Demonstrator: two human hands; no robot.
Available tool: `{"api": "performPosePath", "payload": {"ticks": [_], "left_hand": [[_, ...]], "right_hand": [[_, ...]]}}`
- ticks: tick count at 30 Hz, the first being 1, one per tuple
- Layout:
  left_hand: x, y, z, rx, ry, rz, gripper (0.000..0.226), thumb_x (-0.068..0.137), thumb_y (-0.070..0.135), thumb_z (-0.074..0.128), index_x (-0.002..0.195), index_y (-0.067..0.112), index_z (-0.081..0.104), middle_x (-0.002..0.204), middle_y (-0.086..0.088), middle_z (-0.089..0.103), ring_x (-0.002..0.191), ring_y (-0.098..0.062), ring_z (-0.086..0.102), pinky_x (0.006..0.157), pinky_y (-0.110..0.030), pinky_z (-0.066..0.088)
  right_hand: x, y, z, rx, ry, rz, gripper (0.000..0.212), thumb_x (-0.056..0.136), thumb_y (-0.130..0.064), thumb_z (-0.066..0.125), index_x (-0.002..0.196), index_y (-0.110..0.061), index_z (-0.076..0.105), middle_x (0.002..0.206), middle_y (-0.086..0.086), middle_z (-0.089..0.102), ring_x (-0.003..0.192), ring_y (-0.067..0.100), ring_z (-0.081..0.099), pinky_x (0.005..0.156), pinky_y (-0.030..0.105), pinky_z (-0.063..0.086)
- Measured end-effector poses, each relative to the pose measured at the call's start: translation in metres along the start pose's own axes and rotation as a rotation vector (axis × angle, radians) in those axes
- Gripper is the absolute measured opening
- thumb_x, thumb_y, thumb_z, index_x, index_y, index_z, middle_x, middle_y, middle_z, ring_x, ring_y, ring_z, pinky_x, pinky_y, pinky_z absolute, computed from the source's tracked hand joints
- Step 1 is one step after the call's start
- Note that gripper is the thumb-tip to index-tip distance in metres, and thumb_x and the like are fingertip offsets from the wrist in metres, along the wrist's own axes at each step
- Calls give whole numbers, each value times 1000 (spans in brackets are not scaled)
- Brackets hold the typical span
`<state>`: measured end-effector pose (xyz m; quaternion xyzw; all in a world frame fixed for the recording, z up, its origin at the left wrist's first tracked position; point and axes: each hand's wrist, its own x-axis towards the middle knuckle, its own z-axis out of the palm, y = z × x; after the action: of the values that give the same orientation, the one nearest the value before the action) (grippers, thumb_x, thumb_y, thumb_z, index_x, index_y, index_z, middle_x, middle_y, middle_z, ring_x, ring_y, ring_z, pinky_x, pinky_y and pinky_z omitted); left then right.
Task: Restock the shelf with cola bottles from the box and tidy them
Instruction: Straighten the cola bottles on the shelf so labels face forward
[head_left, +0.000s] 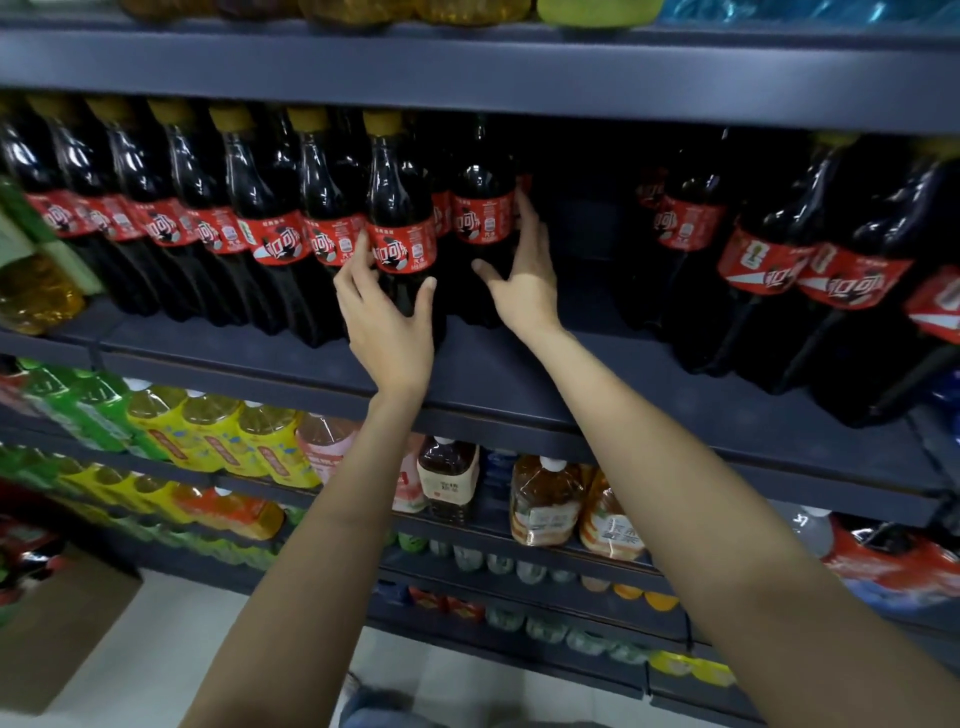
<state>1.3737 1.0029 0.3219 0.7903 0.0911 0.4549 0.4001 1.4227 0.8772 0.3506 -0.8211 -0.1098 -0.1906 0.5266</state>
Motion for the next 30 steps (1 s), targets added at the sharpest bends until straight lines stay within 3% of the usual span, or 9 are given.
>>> {"api": "performPosePath", "payload": {"ticks": [3, 6, 10, 13, 17, 20, 25, 27, 30], "left_hand": [[-2, 3, -5, 22, -27, 4, 70, 86, 28, 68, 145, 17, 31, 132, -4, 46, 117, -15, 50, 82, -27, 49], [-12, 12, -14, 43, -73, 10, 66, 88, 23, 63, 145, 16, 31, 139, -5, 40, 125, -17, 45, 81, -26, 44], [-31, 29, -21, -74, -125, 207, 47, 88, 17, 59, 133, 12, 46, 132, -6, 46, 122, -22, 45, 86, -27, 44], [-38, 50, -12, -306, -367, 340, 30, 91, 12, 57, 120, 12, 56, 114, 1, 59, 109, -15, 56, 91, -33, 48], [-42, 83, 23, -509, -678, 198, 16, 92, 11, 59, 107, 16, 63, 90, 8, 68, 89, -4, 64, 81, -17, 49], [-40, 99, 67, -500, -799, 124, 33, 90, 14, 62, 122, 15, 55, 102, 10, 61, 92, 2, 58, 80, -11, 46], [-34, 121, 139, -412, -897, 84, 85, 77, 17, 75, 146, 15, 25, 145, -10, 39, 133, -22, 39, 110, -34, 35], [-33, 128, 157, -441, -900, 63, 93, 74, 15, 75, 148, 11, 19, 148, -13, 35, 137, -25, 35, 113, -36, 31], [-36, 130, 170, -436, -894, 53, 89, 79, 10, 72, 148, 6, 16, 150, -14, 33, 138, -25, 34, 113, -32, 27]], "right_hand": [[-3, -2, -2, -6, -19, 5, 81, 87, -7, 64, 150, -23, 16, 156, 6, 22, 141, 24, 23, 110, 32, 23], [-7, -1, -10, -25, -15, -9, 82, 84, -13, 69, 149, -19, 20, 149, 12, 31, 137, 27, 32, 111, 37, 30], [-33, 2, -51, -93, -35, -19, 57, 89, -24, 64, 140, -19, 40, 141, 8, 42, 127, 20, 44, 102, 27, 37], [-66, 8, -96, -68, 1, -31, 35, 91, -20, 61, 126, -20, 56, 122, -3, 59, 112, 6, 55, 98, 23, 44], [-98, 20, -147, -59, 240, 20, 23, 92, -13, 59, 113, -17, 64, 101, -3, 68, 92, 2, 62, 83, 12, 47], [-105, 28, -167, -183, 488, 22, 30, 91, -15, 58, 121, -14, 57, 109, 0, 63, 95, 9, 60, 84, 24, 51], [-91, 37, -159, -607, 573, 132, 57, 88, -28, 62, 134, -7, 37, 129, 12, 44, 113, 30, 51, 78, 42, 49], [-81, 39, -148, -674, 617, 199, 64, 86, -31, 65, 135, -5, 35, 129, 14, 41, 113, 32, 47, 75, 43, 49], [-67, 41, -132, -616, 764, 298, 71, 80, -32, 72, 134, -1, 38, 128, 16, 42, 110, 32, 45, 85, 42, 46]]}}
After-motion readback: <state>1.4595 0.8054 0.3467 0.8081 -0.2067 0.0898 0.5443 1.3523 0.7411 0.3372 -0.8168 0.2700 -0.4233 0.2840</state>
